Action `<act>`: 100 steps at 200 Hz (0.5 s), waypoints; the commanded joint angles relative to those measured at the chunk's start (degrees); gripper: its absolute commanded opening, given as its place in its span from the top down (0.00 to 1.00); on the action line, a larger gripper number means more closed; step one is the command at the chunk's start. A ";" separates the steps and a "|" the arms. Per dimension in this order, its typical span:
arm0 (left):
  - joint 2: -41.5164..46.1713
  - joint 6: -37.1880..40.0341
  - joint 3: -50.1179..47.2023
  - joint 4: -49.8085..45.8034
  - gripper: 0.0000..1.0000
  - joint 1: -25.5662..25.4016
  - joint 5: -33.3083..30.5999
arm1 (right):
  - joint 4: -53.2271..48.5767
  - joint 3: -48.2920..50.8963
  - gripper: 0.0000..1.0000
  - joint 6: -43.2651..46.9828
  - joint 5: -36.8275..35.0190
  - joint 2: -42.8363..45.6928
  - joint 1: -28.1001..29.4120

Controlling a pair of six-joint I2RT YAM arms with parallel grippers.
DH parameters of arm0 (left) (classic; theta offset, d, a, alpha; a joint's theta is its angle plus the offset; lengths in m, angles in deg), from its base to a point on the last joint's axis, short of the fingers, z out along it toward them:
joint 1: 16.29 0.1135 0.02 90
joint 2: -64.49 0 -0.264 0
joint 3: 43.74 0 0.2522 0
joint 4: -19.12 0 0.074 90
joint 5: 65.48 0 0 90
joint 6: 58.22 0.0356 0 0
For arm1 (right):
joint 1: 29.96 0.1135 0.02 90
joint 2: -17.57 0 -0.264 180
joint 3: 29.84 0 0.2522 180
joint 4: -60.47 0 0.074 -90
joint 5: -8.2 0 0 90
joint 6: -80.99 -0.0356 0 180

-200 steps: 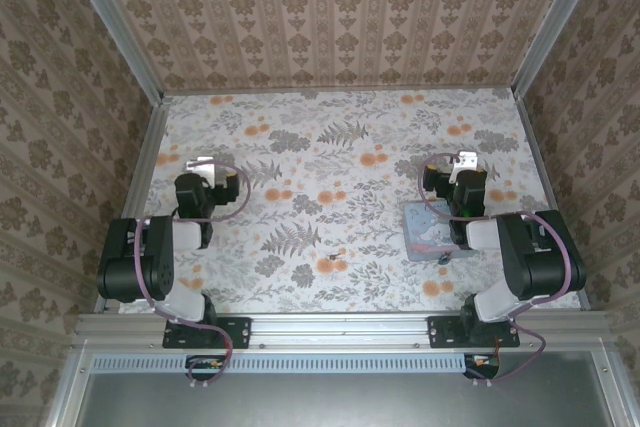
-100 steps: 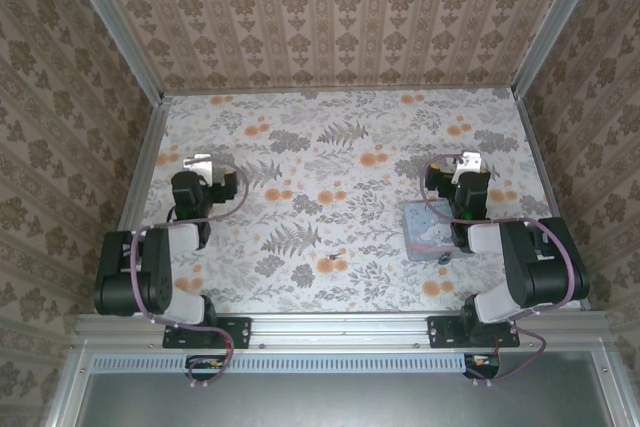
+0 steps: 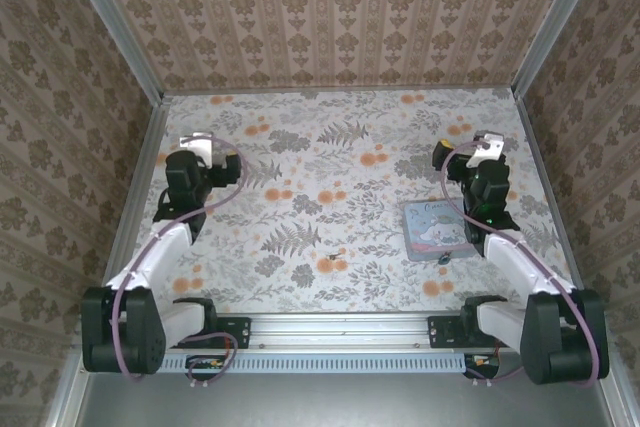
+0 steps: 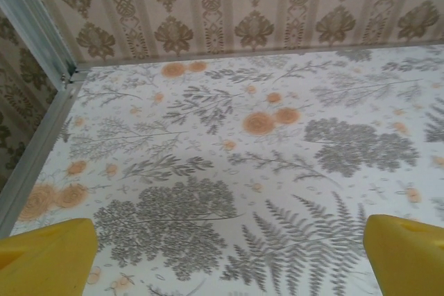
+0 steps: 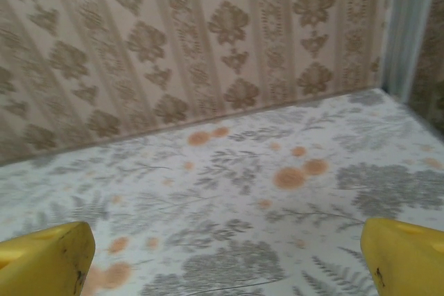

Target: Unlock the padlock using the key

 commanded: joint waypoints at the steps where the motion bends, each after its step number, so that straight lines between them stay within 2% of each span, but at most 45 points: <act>1: 2.21 -7.94 6.81 -16.28 0.00 -2.45 -1.31 | -8.48 -1.77 0.00 -8.92 11.80 2.94 -0.19; 21: 2.33 -11.86 11.44 -25.07 0.00 -4.90 -1.29 | -14.75 -3.15 0.03 -12.04 18.29 4.77 0.61; 39: 2.57 -14.29 13.78 -30.05 0.00 -7.29 -0.89 | -24.78 -4.85 0.06 -13.62 18.77 6.84 1.50; 51: 2.68 -15.59 14.56 -31.92 0.00 -9.13 -0.19 | -33.60 -6.50 0.09 -14.78 15.79 8.11 1.56; 70: 2.64 -17.46 14.83 -33.21 0.00 -13.04 1.38 | -45.83 -8.12 0.08 -14.85 7.31 10.69 1.38; 100: 1.70 -20.86 14.53 -35.05 0.00 -18.85 0.74 | -55.85 -8.66 0.05 -15.64 -0.37 12.25 -0.46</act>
